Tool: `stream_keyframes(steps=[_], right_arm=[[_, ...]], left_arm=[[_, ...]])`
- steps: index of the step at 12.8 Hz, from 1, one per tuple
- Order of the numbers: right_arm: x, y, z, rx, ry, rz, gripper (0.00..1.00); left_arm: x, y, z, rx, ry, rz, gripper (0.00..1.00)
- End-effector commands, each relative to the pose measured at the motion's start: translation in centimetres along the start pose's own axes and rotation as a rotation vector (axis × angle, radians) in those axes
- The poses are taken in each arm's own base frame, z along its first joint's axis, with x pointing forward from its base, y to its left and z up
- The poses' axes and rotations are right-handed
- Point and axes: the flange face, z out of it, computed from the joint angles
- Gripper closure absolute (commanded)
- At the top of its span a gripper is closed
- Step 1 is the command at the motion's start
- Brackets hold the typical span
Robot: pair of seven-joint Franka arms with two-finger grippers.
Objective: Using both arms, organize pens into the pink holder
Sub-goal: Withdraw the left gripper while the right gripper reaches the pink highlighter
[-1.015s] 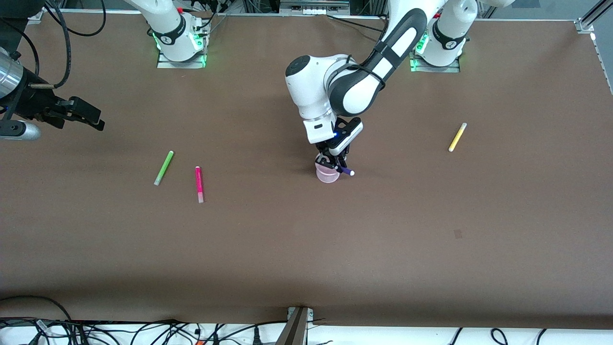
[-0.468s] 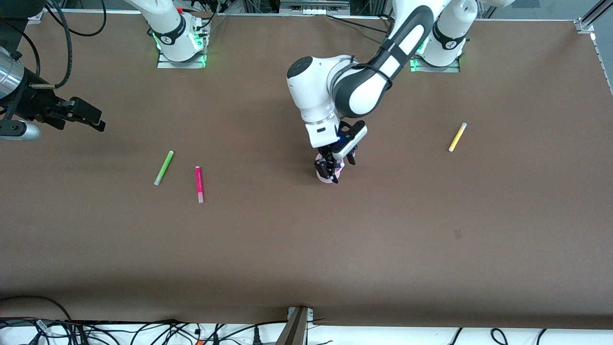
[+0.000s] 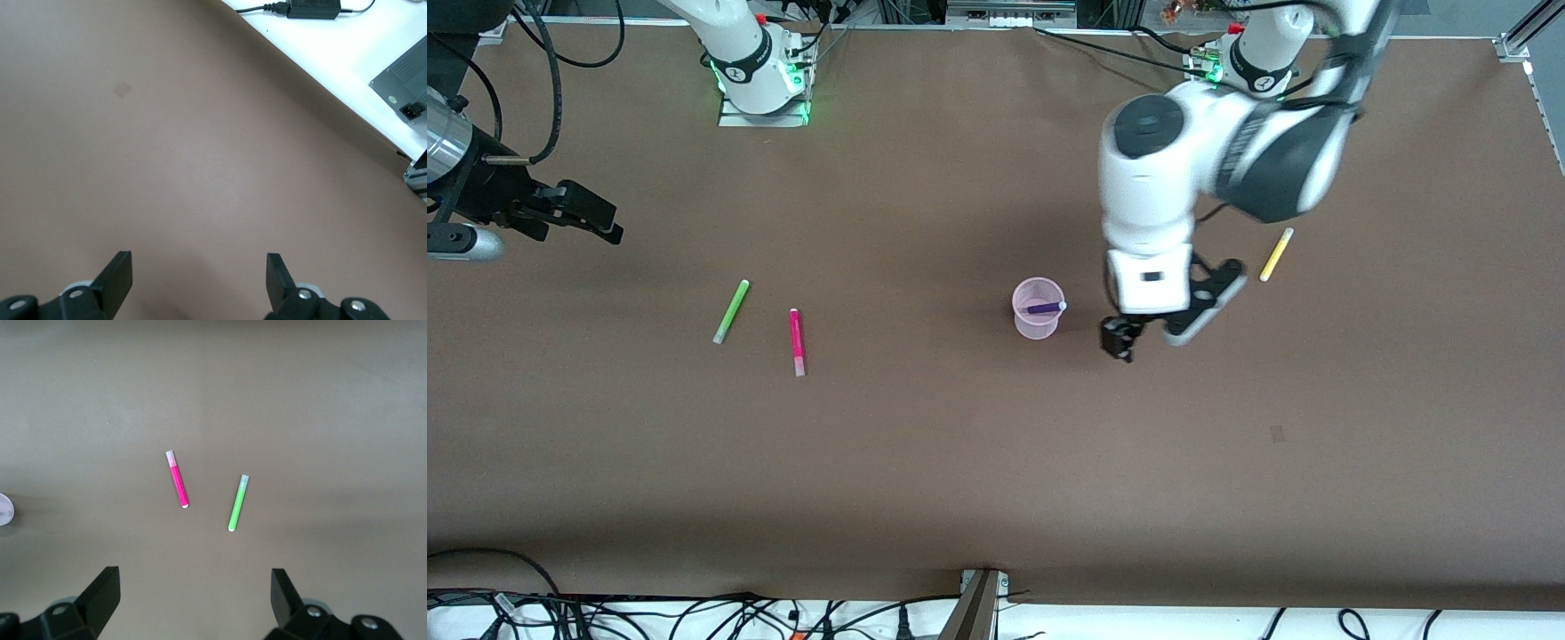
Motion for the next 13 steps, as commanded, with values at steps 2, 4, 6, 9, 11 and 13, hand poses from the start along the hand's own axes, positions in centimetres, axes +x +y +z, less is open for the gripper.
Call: stream_keyframes(steps=[2, 4, 6, 9, 11, 13], right_arm=[[1.9, -0.4, 3.2, -0.016, -0.047, -0.004, 0.00], [3.3, -2.0, 7.7, -0.007, -0.119, -0.046, 0.00], [3.6, -6.7, 10.0, -0.001, -0.105, -0.144, 0.00], [4.0, -7.4, 18.8, -0.002, -0.096, -0.141, 0.00], [3.0, -7.4, 23.1, -0.001, -0.080, -0.141, 0.00], [2.2, -7.3, 26.9, -0.007, -0.079, -0.144, 0.00]], left_arm=[[9.3, -5.8, -4.6, 0.004, -0.177, 0.189, 0.00], [13.9, -8.9, -5.7, -0.008, -0.251, 0.297, 0.00], [16.6, -11.7, -5.0, -0.003, -0.298, 0.420, 0.00], [18.8, -15.3, -2.6, 0.022, -0.389, 0.657, 0.00], [19.8, -16.9, -1.2, 0.025, -0.425, 0.727, 0.00], [20.5, -17.8, -0.7, 0.026, -0.433, 0.736, 0.00]])
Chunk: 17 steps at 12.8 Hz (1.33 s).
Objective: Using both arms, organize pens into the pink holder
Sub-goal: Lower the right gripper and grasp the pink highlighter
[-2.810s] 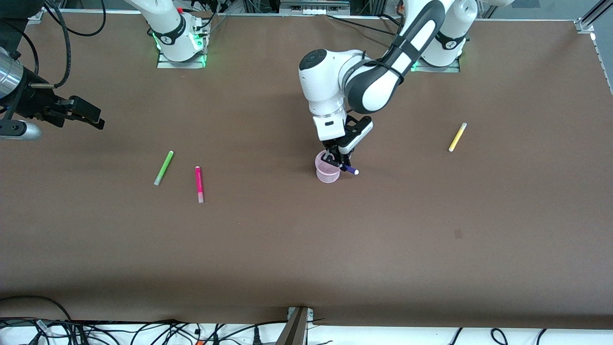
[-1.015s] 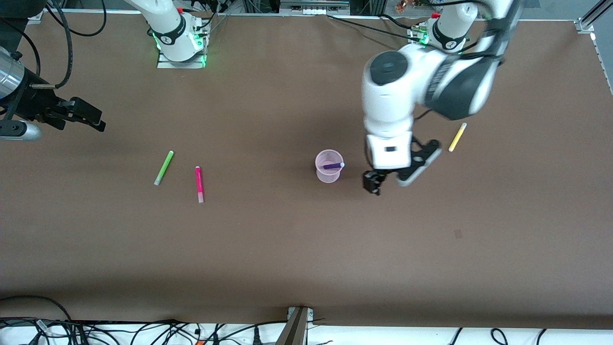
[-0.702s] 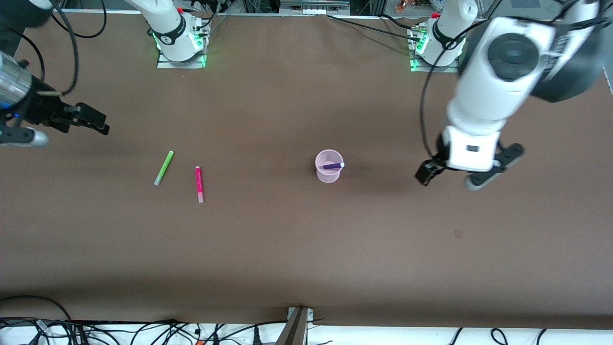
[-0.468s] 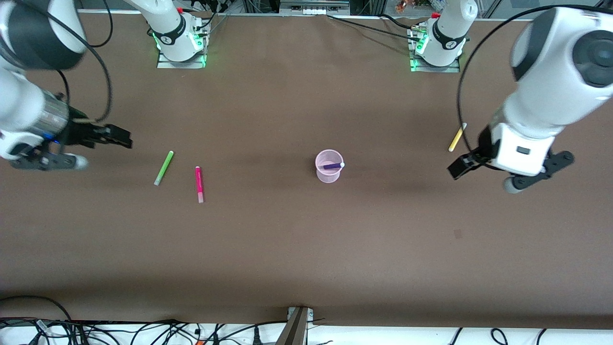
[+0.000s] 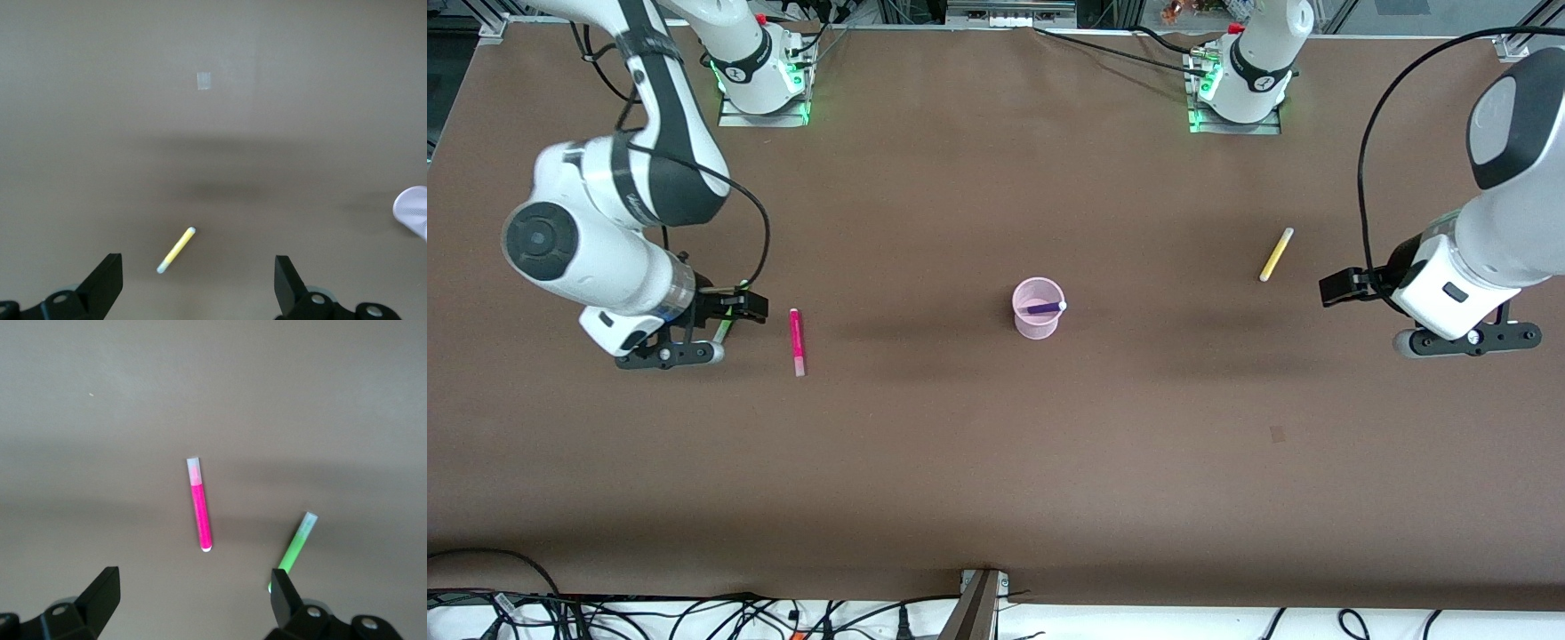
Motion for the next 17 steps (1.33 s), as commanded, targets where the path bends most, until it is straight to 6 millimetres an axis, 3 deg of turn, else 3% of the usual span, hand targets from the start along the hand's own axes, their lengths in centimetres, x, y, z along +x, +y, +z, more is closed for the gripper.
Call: stream_keyframes(steps=[1, 3, 5, 8, 10, 13, 17], right_arm=[[-1.6, 0.2, 4.7, 0.009, 0.016, -0.010, 0.00], [-2.5, -0.6, 9.4, 0.004, 0.023, -0.028, 0.02], [-3.9, -0.8, 12.8, 0.000, 0.027, -0.034, 0.06], [-5.5, -0.8, 14.6, -0.005, -0.011, -0.038, 0.18], [-5.6, -0.7, 15.1, -0.005, -0.007, -0.034, 0.20], [-5.3, -1.1, 17.2, -0.007, 0.013, -0.043, 0.24], [-5.1, -1.1, 19.0, -0.012, 0.031, -0.043, 0.32]], left_arm=[[-0.3, -0.6, 0.2, -0.019, -0.018, 0.044, 0.00], [-0.1, -0.9, 0.3, -0.020, -0.018, 0.039, 0.00], [0.0, -1.2, 0.2, -0.022, -0.012, 0.034, 0.00], [0.0, -1.7, 0.0, -0.024, -0.009, 0.027, 0.00], [0.1, -3.7, -0.1, -0.031, -0.005, 0.016, 0.00], [0.2, -4.9, -0.3, -0.024, 0.000, 0.051, 0.00], [-0.4, -3.9, -1.1, -0.036, 0.008, 0.032, 0.00]])
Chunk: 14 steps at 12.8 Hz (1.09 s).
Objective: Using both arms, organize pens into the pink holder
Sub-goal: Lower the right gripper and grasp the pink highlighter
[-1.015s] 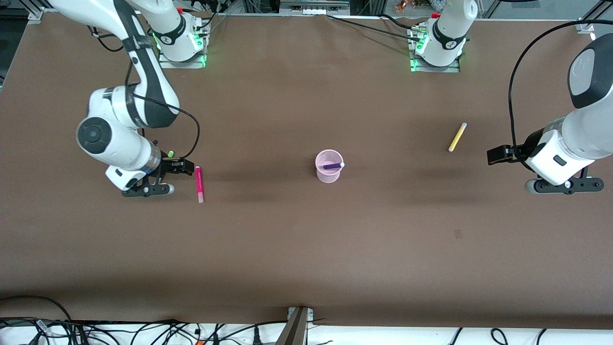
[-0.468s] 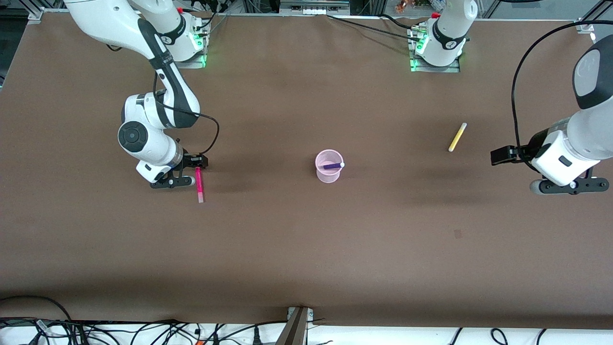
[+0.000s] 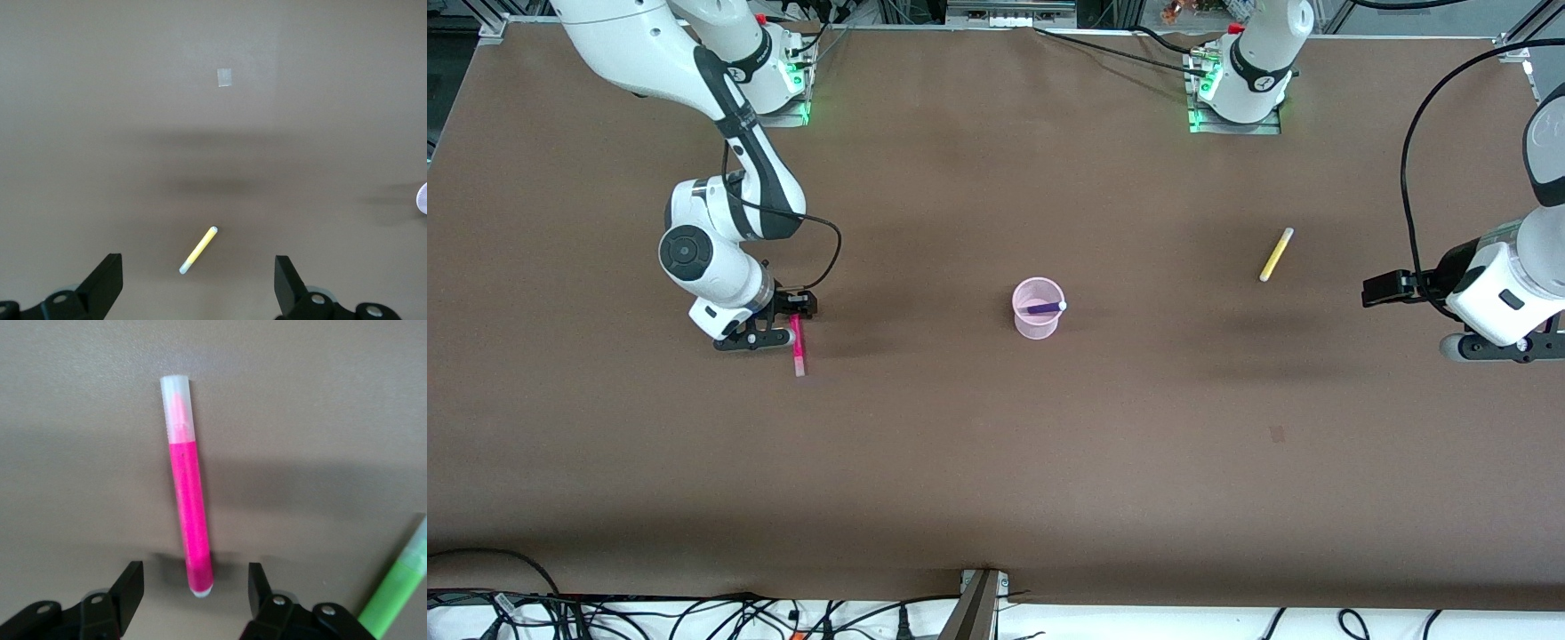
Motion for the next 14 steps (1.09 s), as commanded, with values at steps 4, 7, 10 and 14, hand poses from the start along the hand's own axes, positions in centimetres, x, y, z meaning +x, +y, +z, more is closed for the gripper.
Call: stream_keyframes(steps=[4, 7, 10, 14], right_arm=[[-0.1, 0.0, 1.0, 0.009, 0.012, -0.011, 0.77], [0.0, -0.1, 0.5, 0.010, 0.011, -0.012, 1.00], [0.4, -0.7, -1.1, 0.031, -0.026, 0.008, 1.00], [2.6, -3.0, -7.1, 0.221, -0.168, 0.170, 1.00]], left_arm=[[-2.0, -0.7, -3.5, -0.023, 0.053, 0.044, 0.00], [-2.5, -1.2, -3.5, -0.011, 0.037, 0.116, 0.00], [-2.3, -1.8, -2.6, -0.015, 0.028, 0.129, 0.00], [-2.3, -1.2, -1.5, -0.013, 0.015, 0.139, 0.00]])
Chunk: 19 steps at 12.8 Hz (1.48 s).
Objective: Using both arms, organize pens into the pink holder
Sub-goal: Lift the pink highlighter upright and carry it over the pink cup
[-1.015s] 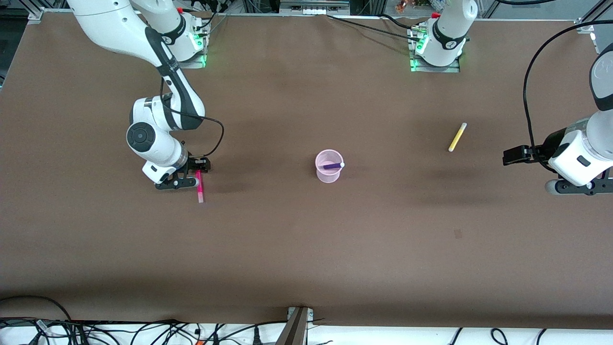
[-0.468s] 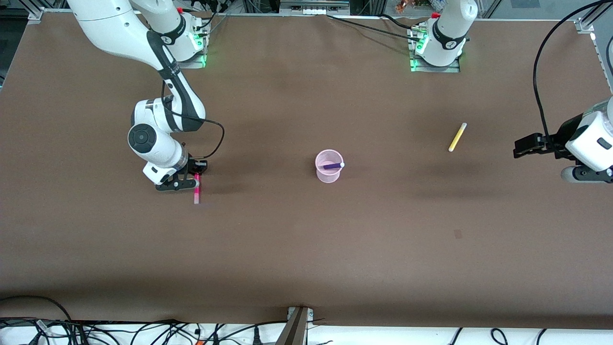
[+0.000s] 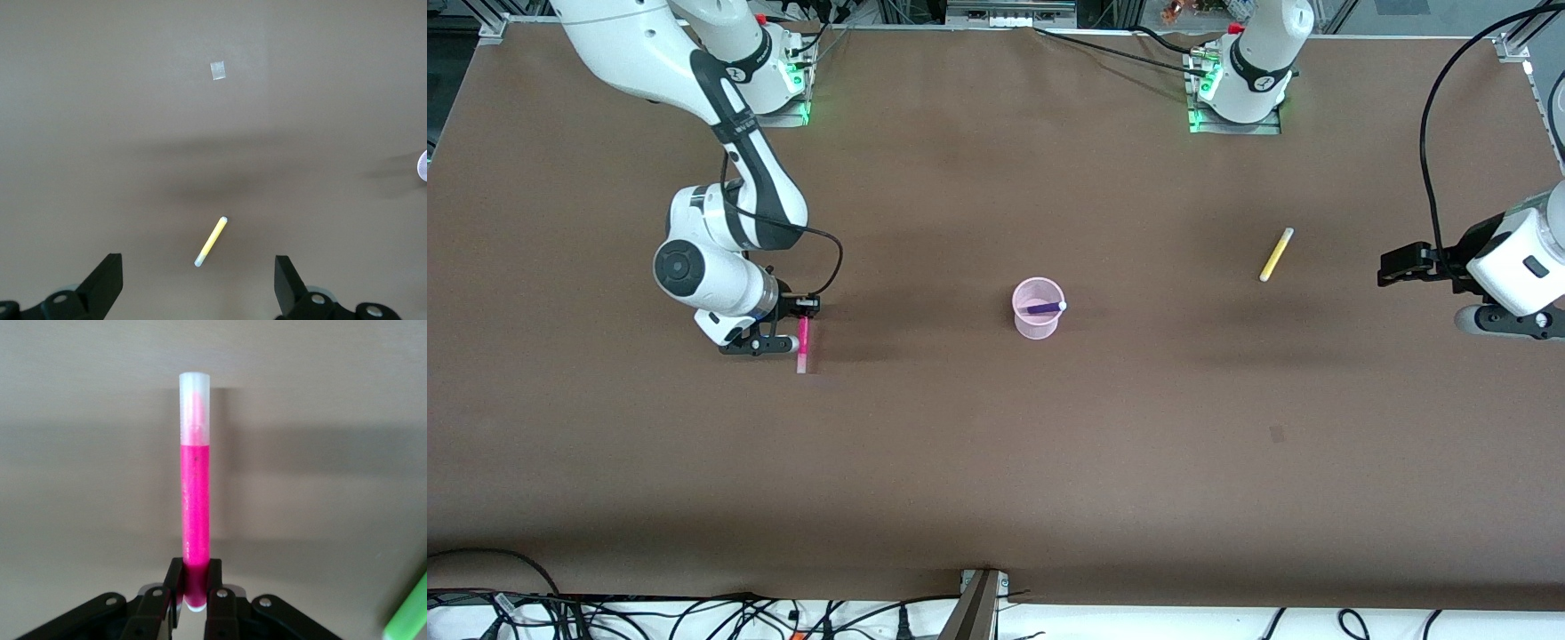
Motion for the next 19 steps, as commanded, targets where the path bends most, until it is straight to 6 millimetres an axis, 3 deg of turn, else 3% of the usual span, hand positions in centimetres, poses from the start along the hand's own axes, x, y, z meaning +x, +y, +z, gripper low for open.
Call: stream_keyframes(steps=[1, 5, 9, 11, 13, 16, 19], right_arm=[[0.7, -2.6, -4.7, 0.105, -0.083, 0.101, 1.00], [1.8, -6.8, -10.3, 0.285, -0.222, 0.346, 1.00], [1.7, -12.7, -11.8, 0.498, -0.372, 0.609, 1.00], [1.4, -17.1, -12.1, 0.603, -0.458, 0.706, 1.00], [1.5, -21.2, -11.5, 0.668, -0.466, 0.820, 1.00], [-0.1, -27.9, -8.8, 0.787, -0.466, 0.923, 1.00], [-1.8, -31.8, -5.6, 0.866, -0.458, 1.013, 1.00]], left_arm=[[-0.4, 0.3, -0.2, -0.011, 0.012, 0.026, 0.00], [-0.4, 0.7, -0.9, -0.008, 0.028, 0.032, 0.00], [-0.4, 0.7, -1.0, 0.027, 0.028, 0.038, 0.00], [-0.2, 1.1, -1.0, 0.028, 0.035, 0.035, 0.00], [0.0, 1.6, -0.6, 0.027, 0.030, 0.038, 0.00], [0.1, 2.0, -0.4, 0.030, 0.028, 0.044, 0.00], [0.2, 2.3, -0.2, 0.030, 0.024, 0.048, 0.00]])
